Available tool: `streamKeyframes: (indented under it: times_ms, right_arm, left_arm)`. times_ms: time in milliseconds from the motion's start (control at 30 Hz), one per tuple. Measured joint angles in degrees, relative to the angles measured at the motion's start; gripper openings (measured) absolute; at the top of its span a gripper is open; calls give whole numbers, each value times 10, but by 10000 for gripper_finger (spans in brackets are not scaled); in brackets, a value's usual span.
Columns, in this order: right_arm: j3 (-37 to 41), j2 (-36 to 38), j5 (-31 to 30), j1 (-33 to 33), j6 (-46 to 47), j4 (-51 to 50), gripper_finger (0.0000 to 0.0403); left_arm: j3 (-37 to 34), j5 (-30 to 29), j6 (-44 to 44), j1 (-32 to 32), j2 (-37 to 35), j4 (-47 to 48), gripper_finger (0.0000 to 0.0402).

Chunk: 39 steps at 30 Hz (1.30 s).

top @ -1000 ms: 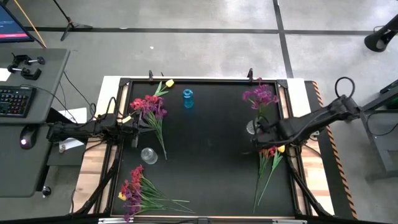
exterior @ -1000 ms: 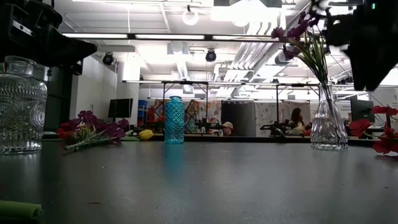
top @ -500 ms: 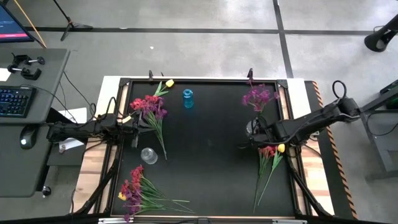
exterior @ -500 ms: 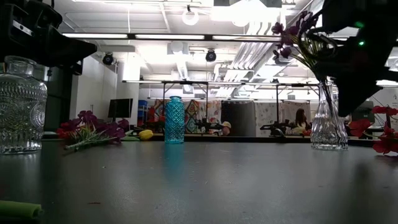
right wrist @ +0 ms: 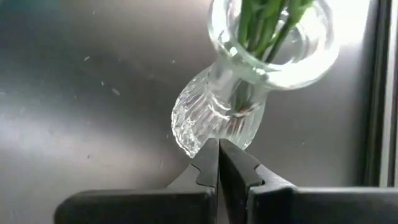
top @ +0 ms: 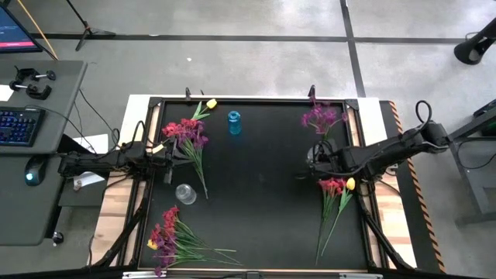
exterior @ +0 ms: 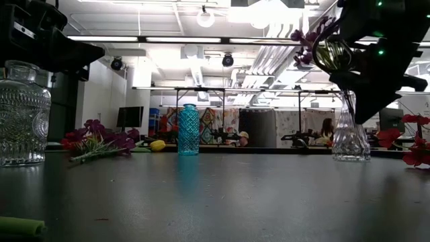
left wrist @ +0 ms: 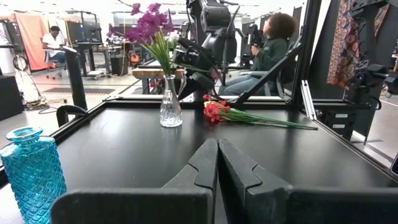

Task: Sort flowers into vase by color
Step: Adjust the right transparent vase on the table, then put the top violet flowers into the right transparent vase

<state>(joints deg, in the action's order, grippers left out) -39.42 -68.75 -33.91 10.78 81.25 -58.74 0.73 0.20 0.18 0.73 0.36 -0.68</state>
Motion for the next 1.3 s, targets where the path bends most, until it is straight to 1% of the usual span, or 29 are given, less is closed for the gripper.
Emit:
streamKeyframes:
  times_ms: [333,567,733,833,967,1067,1167,1300]
  right_arm:
    - [0,0,-24,-49,-55,11,0]
    - [0,0,-53,-88,-110,48,0]
    - [0,0,-56,-117,-153,72,0]
    - [-3,0,-43,-123,-173,89,0]
    - [-27,0,10,-109,-218,113,0]
    - [-56,0,67,-93,-262,113,0]
    - [-83,0,148,-78,-286,112,0]
    - [-104,0,260,-51,-283,130,0]
  left_arm:
    - [0,0,0,0,0,0,0]
    - [0,0,0,0,0,0,0]
    - [0,0,0,0,0,0,0]
    - [0,0,0,0,0,0,0]
    - [0,0,0,0,0,0,0]
    - [0,0,0,0,0,0,0]
    - [0,0,0,0,0,0,0]
    - [0,0,0,0,0,0,0]
